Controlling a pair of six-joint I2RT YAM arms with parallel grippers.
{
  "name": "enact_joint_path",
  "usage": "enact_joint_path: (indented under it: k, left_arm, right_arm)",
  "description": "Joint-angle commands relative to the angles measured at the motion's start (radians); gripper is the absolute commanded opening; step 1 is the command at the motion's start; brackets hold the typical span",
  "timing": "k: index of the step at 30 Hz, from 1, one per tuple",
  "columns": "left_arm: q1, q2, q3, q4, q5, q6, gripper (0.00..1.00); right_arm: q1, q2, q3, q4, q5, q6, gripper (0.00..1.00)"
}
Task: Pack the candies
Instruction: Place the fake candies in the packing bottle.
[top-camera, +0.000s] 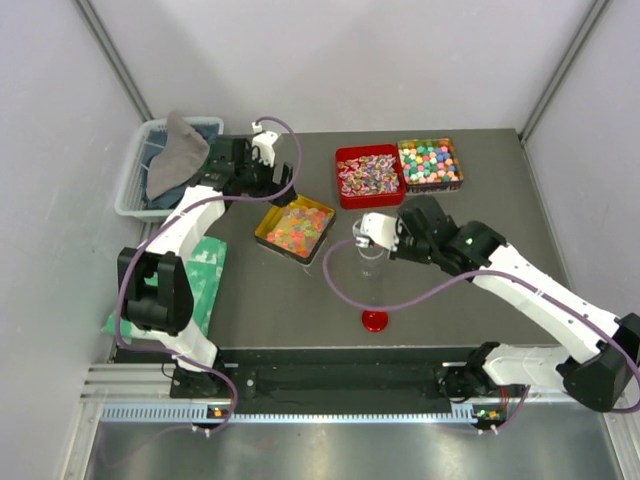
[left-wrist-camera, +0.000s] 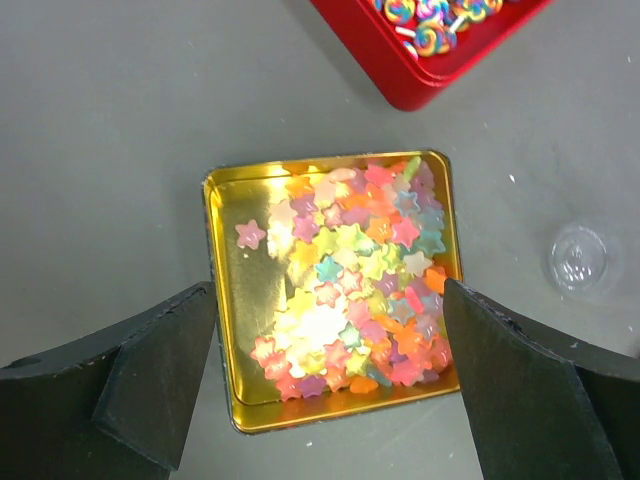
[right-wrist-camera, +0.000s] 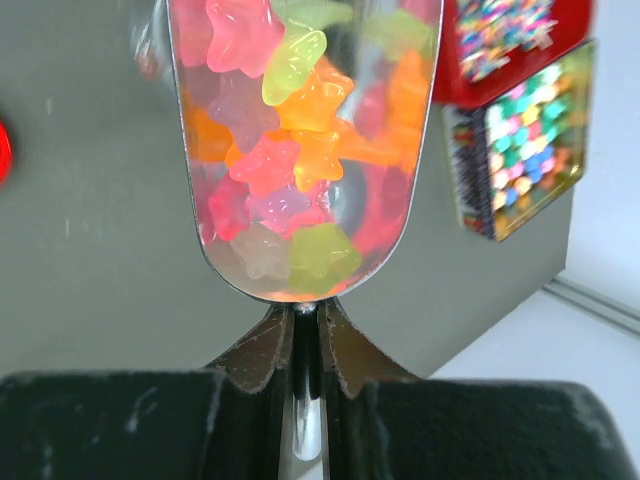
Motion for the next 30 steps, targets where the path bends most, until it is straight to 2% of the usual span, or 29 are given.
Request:
enact_joint_path:
  k: [1, 30]
  left_arm:
    - [-0.006, -0.048, 0.033, -0.045, 0.020, 0.053, 0.99]
    - [-0.020, -0.021, 0.025, -0.051, -0.022, 0.061, 0.99]
  right_arm:
    - [-0.006, -0.044, -0.108, 0.034, 0.048, -0.078, 0.00]
    - [0.017, 0.031, -0.106, 0.129, 0.381, -0.400, 0.00]
